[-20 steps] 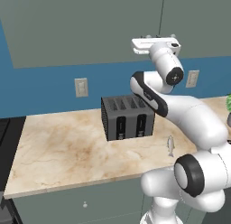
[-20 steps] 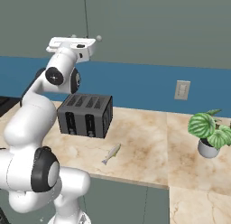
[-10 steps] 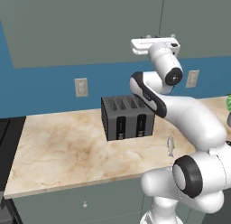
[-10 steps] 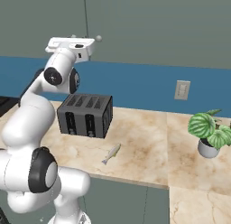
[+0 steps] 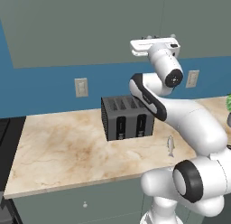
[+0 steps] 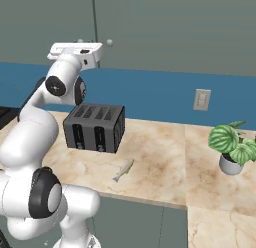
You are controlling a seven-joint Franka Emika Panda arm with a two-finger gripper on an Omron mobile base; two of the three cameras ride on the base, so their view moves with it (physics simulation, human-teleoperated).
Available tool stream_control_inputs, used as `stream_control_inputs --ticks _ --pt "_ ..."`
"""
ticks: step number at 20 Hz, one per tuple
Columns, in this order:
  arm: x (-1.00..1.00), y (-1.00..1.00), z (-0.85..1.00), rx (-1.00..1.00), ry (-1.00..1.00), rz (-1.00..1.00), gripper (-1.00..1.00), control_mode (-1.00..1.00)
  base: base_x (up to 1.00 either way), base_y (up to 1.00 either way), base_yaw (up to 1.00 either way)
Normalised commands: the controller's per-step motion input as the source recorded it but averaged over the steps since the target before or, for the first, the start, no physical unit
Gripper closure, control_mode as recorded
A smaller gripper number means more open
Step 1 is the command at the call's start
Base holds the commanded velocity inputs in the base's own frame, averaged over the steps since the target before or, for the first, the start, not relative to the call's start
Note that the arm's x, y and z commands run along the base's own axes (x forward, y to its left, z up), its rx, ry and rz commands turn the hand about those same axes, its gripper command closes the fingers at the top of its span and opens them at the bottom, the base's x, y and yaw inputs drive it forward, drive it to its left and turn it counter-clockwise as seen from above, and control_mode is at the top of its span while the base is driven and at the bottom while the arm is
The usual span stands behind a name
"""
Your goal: Retrieve the tupperware from the cabinet, then place the raw meat into the tupperware to avoid contamination.
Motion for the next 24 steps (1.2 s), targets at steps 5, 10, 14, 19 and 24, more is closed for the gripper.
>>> stream_control_inputs --ticks 5,10,14,19,24 --pt "0.00 0.00 0.00 0.00 0.00 0.00 1.00 -1.00 0.00 0.00 0.00" --pt "-0.05 0.00 0.00 0.00 0.00 0.00 1.00 -1.00 0.00 0.00 0.00" --pt "-0.24 0.03 0.00 0.00 0.02 0.00 1.00 -1.00 0.00 0.00 0.00" --pt "-0.33 0.10 0.06 0.00 0.02 0.00 1.00 -1.00 0.00 0.00 0.00" --pt "-0.40 0.13 0.15 0.00 0.05 -0.01 1.00 -1.00 0.00 0.00 0.00"
